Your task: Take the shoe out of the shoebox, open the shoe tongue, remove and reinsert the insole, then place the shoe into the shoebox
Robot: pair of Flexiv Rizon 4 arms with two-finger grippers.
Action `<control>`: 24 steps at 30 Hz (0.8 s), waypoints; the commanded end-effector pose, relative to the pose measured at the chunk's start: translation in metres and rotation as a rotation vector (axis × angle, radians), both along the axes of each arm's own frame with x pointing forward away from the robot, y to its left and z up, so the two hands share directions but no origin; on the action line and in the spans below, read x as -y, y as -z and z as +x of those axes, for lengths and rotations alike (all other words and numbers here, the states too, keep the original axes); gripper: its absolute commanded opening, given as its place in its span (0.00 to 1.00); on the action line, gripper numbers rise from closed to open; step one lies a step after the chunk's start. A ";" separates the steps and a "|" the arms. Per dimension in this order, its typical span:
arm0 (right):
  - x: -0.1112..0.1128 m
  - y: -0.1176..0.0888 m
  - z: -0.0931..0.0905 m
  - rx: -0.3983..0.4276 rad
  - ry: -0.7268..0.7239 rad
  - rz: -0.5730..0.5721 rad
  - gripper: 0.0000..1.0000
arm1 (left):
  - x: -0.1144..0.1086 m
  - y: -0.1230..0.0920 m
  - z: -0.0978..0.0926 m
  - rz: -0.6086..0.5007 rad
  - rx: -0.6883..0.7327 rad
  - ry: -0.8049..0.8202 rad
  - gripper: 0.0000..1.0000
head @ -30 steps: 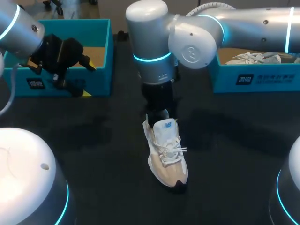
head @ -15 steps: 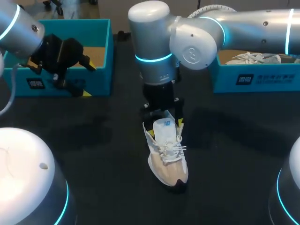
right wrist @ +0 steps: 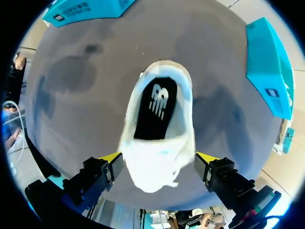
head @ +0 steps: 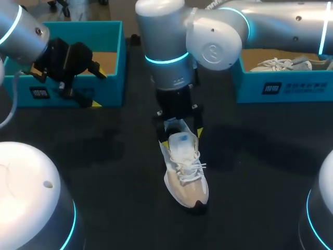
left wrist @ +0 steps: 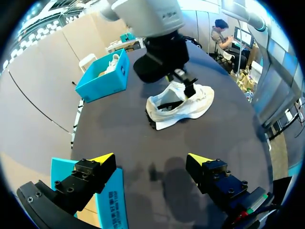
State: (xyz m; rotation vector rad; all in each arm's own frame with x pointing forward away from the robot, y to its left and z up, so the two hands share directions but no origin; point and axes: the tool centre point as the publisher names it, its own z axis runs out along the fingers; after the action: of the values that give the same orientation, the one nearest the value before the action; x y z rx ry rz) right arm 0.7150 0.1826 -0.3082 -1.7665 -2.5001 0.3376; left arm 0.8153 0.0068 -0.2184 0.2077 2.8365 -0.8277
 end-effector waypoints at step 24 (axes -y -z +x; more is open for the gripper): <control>0.005 -0.030 -0.053 0.095 0.061 -0.034 0.30 | 0.000 0.000 0.000 0.004 0.000 0.000 1.00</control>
State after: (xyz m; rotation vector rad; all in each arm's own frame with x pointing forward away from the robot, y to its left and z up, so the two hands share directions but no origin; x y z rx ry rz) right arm 0.6533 0.1768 -0.2625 -1.9283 -2.5197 0.3011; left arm 0.8152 0.0068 -0.2184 0.2077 2.8364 -0.8281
